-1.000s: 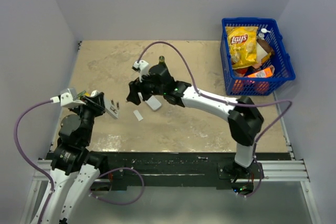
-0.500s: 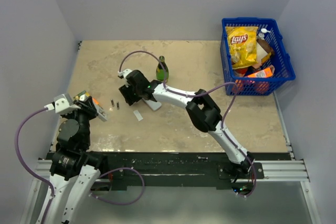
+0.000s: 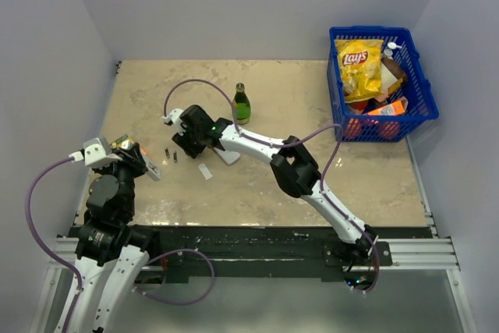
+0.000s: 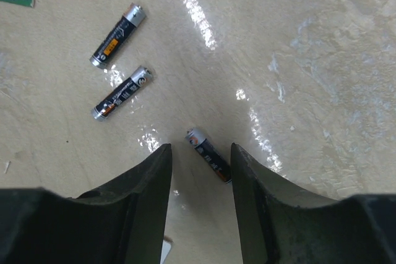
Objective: Load the batteries into the remote control
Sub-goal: Pick up the battery from the center of the board.
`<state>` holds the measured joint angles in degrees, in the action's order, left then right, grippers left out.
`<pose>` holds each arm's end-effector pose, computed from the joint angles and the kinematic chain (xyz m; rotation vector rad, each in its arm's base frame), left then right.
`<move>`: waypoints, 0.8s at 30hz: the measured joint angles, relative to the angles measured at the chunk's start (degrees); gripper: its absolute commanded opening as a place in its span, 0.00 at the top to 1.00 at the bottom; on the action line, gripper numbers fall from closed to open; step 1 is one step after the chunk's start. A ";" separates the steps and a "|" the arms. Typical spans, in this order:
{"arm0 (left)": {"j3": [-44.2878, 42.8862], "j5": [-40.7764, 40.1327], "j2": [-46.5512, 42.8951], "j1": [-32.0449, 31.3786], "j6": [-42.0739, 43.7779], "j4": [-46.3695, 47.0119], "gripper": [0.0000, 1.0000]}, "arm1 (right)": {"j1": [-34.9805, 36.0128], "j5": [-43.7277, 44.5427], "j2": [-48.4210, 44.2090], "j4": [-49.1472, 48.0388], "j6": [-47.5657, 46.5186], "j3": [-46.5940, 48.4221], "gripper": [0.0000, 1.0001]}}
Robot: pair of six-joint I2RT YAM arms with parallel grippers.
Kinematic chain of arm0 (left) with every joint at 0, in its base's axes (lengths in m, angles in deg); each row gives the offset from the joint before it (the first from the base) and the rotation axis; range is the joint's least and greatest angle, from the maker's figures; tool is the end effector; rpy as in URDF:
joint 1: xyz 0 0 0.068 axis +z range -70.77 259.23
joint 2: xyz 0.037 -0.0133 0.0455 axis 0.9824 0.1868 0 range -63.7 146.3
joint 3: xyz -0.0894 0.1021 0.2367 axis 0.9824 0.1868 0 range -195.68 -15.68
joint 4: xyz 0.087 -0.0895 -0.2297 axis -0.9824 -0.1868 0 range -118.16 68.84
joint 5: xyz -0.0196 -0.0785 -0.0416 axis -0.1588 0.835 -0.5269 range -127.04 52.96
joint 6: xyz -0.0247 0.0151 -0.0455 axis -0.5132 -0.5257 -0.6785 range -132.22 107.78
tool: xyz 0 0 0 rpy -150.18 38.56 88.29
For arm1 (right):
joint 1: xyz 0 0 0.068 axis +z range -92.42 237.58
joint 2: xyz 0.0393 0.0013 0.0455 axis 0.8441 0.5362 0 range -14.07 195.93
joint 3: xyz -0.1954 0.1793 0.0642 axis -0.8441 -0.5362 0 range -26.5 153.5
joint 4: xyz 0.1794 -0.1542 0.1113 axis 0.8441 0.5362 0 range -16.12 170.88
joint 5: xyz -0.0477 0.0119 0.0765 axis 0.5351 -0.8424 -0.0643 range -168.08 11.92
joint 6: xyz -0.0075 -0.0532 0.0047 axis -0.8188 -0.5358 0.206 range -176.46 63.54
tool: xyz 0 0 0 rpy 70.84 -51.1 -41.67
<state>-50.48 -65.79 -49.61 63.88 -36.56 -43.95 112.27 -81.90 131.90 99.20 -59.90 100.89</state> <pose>0.0788 -0.0039 0.3168 -0.5058 1.5222 -0.1345 0.3270 0.4657 0.1640 -1.1930 2.0760 0.5125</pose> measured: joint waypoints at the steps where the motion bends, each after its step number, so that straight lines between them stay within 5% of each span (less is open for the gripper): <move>1: 0.00 0.02 0.00 0.00 0.00 0.00 1.00 | 0.00 -0.02 0.15 0.22 -0.24 0.00 0.56; 8: 0.00 0.46 0.37 0.37 0.00 0.00 1.00 | 0.02 0.31 0.39 0.26 -1.31 -0.28 0.74; 13: 0.00 1.25 0.74 0.70 0.00 0.00 1.00 | 0.07 1.64 -2.47 -2.49 -1.84 -5.70 0.99; 24: 0.02 2.91 0.85 1.49 0.00 0.00 1.00 | 0.33 3.17 -19.52 -3.48 -0.33 -28.41 1.00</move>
<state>-50.46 -62.88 -48.76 65.37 -36.56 -43.95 112.60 -78.73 112.38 95.73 -60.23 72.48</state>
